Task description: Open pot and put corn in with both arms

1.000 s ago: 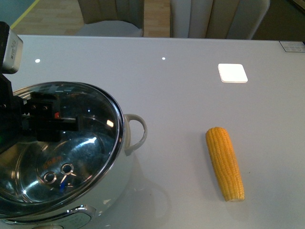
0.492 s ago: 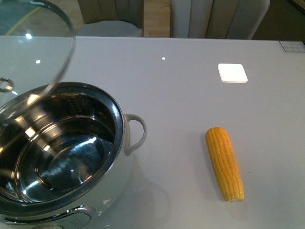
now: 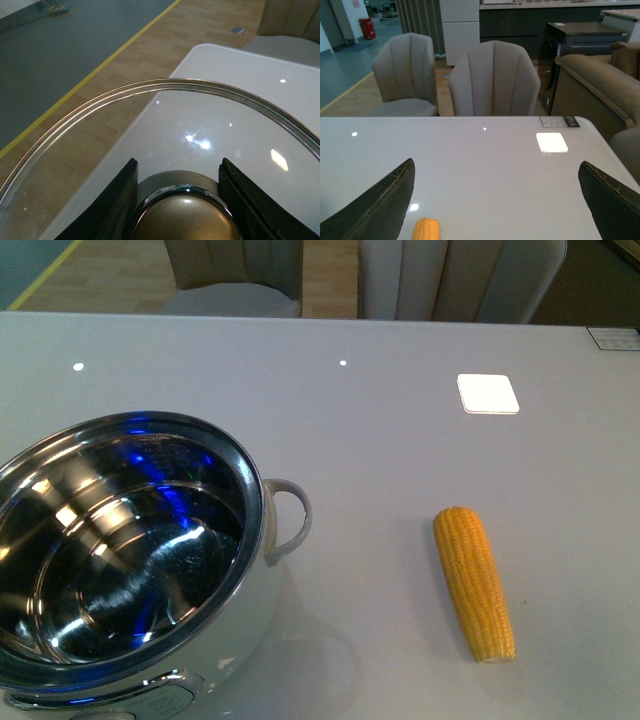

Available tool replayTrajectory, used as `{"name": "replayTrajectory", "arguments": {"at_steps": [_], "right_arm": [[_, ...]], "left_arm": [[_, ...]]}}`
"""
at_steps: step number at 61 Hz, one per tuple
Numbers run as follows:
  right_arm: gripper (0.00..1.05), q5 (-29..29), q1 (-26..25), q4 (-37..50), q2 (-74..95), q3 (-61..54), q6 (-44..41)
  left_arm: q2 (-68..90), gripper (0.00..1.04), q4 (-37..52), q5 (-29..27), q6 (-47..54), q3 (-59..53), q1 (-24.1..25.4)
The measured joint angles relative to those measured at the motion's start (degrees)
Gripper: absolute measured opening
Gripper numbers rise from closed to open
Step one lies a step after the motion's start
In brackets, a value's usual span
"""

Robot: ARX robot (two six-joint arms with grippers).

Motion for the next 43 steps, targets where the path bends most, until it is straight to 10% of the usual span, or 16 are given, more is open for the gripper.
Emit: {"name": "replayTrajectory", "arguments": {"at_steps": [43], "right_arm": [[0.96,0.00,0.00,0.00,0.00,0.00,0.00]], "left_arm": [[38.14,0.42,16.33,-1.92,0.70,11.47,-0.61]]}}
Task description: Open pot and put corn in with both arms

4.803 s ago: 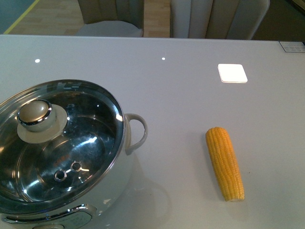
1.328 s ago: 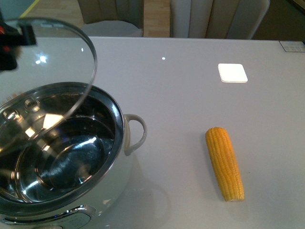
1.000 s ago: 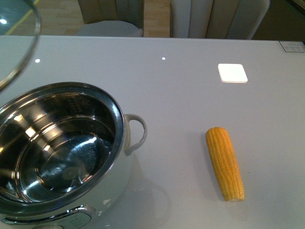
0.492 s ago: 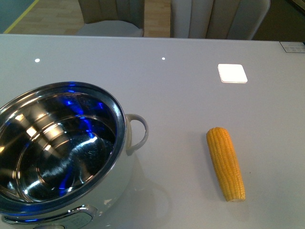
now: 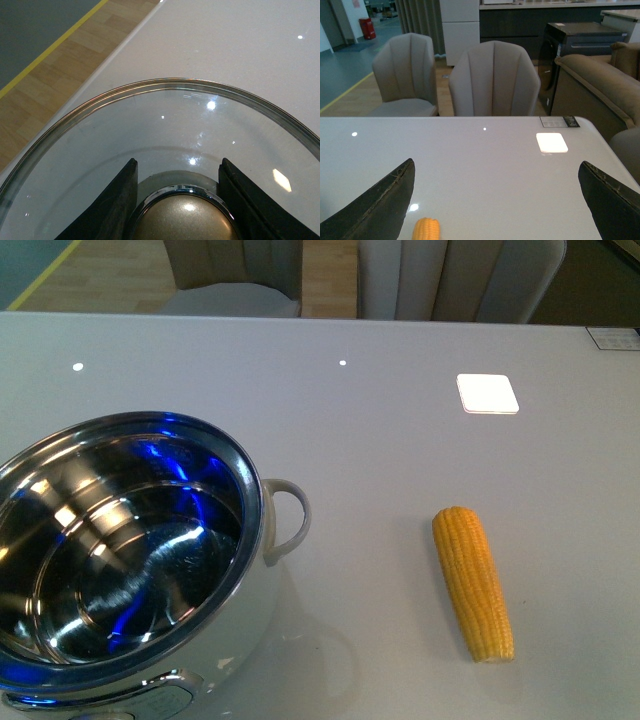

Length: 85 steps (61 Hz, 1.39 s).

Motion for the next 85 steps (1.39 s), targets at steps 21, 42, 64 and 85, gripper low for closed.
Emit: {"name": "replayTrajectory", "arguments": {"at_steps": [21,42,64,85], "right_arm": [[0.96,0.00,0.00,0.00,0.00,0.00,0.00],[0.96,0.00,0.00,0.00,0.00,0.00,0.00],[0.96,0.00,0.00,0.00,0.00,0.00,0.00],[0.96,0.00,0.00,0.00,0.00,0.00,0.00]], "left_arm": [[7.98,0.42,-1.25,0.02,-0.39,9.60,-2.56],[12.31,0.42,-4.00,-1.40,-0.42,18.10,-3.19],[14.69,0.42,-4.79,-1.29,-2.16,21.35,-3.69],[14.36,0.78,-5.05,-1.29,-2.60,20.92,-3.67]]}}
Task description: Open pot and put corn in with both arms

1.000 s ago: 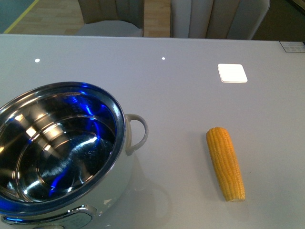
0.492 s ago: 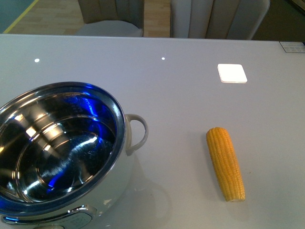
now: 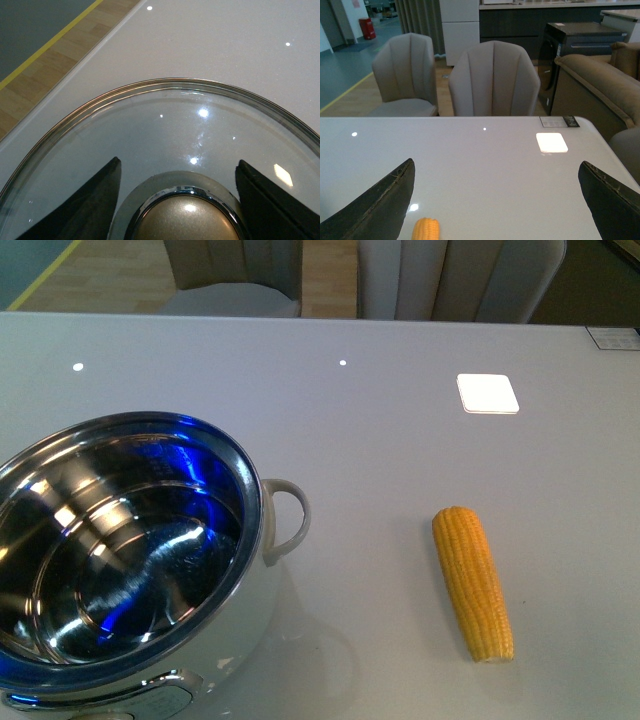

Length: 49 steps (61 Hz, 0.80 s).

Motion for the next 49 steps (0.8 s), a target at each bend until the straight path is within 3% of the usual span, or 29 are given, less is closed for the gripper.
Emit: {"name": "replayTrajectory", "arguments": {"at_steps": [9,30,37,49], "right_arm": [[0.96,-0.02,0.00,0.00,0.00,0.00,0.00],[0.96,0.00,0.00,0.00,0.00,0.00,0.00],[0.96,0.00,0.00,0.00,0.00,0.00,0.00],[0.96,0.00,0.00,0.00,0.00,0.00,0.00]], "left_arm": [[-3.02,0.99,-0.11,0.35,-1.51,-2.40,0.15],[-27.28,0.98,-1.31,4.37,-6.05,-14.49,2.86],[-38.64,0.98,-4.85,6.43,-7.34,-18.99,3.74],[-67.82,0.98,-18.21,9.11,-10.51,-28.81,2.75]]}}
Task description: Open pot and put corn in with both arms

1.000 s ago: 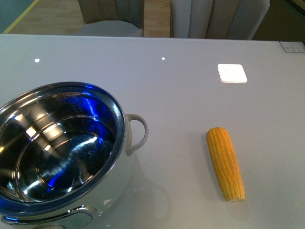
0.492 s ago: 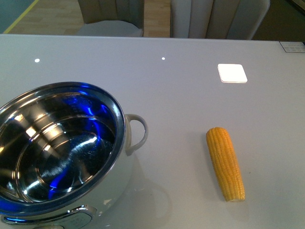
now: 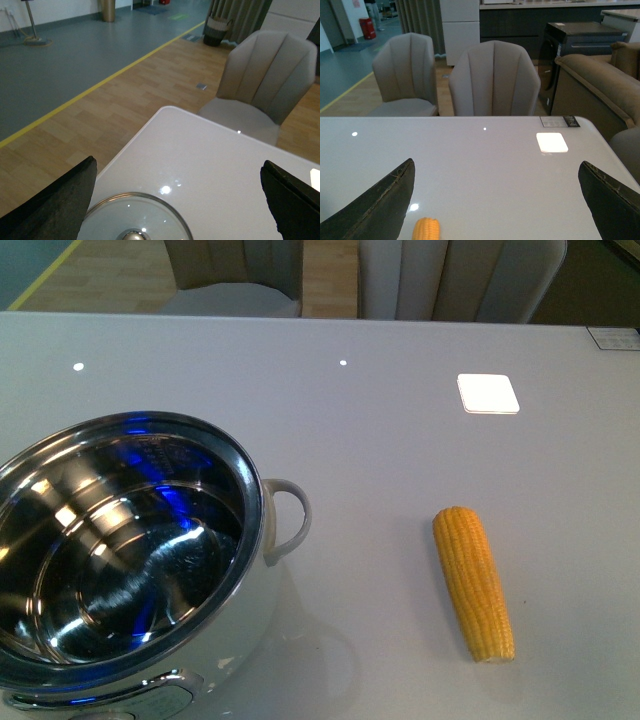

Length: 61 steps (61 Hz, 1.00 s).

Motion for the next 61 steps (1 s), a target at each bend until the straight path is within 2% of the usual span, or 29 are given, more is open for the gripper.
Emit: {"name": "replayTrajectory", "arguments": {"at_steps": [4,6,9,11,20,35,61], "right_arm": [[0.96,0.00,0.00,0.00,0.00,0.00,0.00],[0.96,0.00,0.00,0.00,0.00,0.00,0.00],[0.96,0.00,0.00,0.00,0.00,0.00,0.00],[0.96,0.00,0.00,0.00,0.00,0.00,0.00],[0.96,0.00,0.00,0.00,0.00,0.00,0.00],[0.96,0.00,0.00,0.00,0.00,0.00,0.00],[0.96,0.00,0.00,0.00,0.00,0.00,0.00]], "left_arm": [[-7.34,0.97,-3.63,1.14,-0.85,-2.03,-0.55],[-11.32,0.91,-2.80,7.54,0.20,-3.78,-0.46],[-15.43,0.82,-2.21,13.44,1.75,-5.84,-1.38],[-17.68,0.77,-2.19,14.53,2.34,-7.21,-2.51],[-25.79,0.48,-4.28,9.66,3.67,-14.51,-9.35],[-36.57,0.04,-8.94,1.16,3.96,-20.37,-17.86],[-51.47,0.03,-18.78,-8.07,4.13,-25.09,-27.54]]}}
